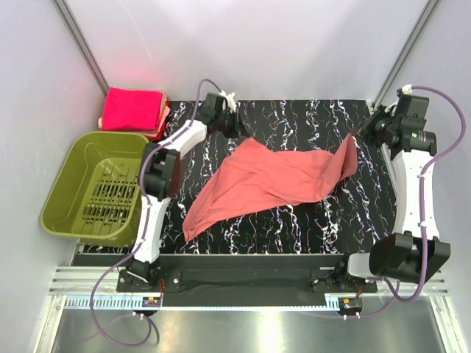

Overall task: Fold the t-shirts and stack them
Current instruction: Flatten the tshirt out

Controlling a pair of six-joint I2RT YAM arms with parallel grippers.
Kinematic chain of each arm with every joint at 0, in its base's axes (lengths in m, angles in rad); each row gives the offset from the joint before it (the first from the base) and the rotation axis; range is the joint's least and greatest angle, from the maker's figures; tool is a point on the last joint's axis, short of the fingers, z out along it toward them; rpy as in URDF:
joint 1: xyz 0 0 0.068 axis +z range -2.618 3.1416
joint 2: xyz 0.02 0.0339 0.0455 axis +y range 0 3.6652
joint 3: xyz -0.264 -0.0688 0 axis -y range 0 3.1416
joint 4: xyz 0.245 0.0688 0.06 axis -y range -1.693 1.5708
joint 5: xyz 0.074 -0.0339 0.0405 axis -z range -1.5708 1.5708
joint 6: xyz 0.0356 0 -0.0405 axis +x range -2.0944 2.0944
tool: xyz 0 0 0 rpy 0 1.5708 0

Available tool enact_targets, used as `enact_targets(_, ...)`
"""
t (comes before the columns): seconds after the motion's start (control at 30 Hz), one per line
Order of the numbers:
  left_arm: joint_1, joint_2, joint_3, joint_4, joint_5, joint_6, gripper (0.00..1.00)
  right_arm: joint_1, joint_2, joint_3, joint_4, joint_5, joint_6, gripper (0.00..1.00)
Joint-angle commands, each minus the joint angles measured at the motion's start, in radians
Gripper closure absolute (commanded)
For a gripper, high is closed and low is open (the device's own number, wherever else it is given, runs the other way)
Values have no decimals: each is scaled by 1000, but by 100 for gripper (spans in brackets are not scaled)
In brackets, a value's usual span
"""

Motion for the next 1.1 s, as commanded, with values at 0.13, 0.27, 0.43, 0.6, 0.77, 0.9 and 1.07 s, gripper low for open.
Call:
enact_targets(0.13,5,-397,-65,72,-4,25,100,-3,-6,175,9,-28,76,100)
enact_targets(0.27,2,-562,-233,84,-24,56,100,-3,-69,125,8,-19,49,100)
enact_targets(0.43,5,-739,-350,97,-105,74,100,-3,-88,153,-3,70,12,100)
enact_targets(0.6,5,-897,-407,-96,-211,65,100,-3,-106,152,-58,81,15,100)
enact_targets(0.77,-108,-1084,-825,-28,-226,13,100,-3,-192,-32,-63,90,22,100)
enact_targets(0.9,-225,-1141,-1112,191,-194,-87,100,-3,-214,-131,-46,75,13,100)
enact_targets(1.07,-366,-1031,-1206,380,-174,-138,100,-3,-217,-176,-17,39,12,100)
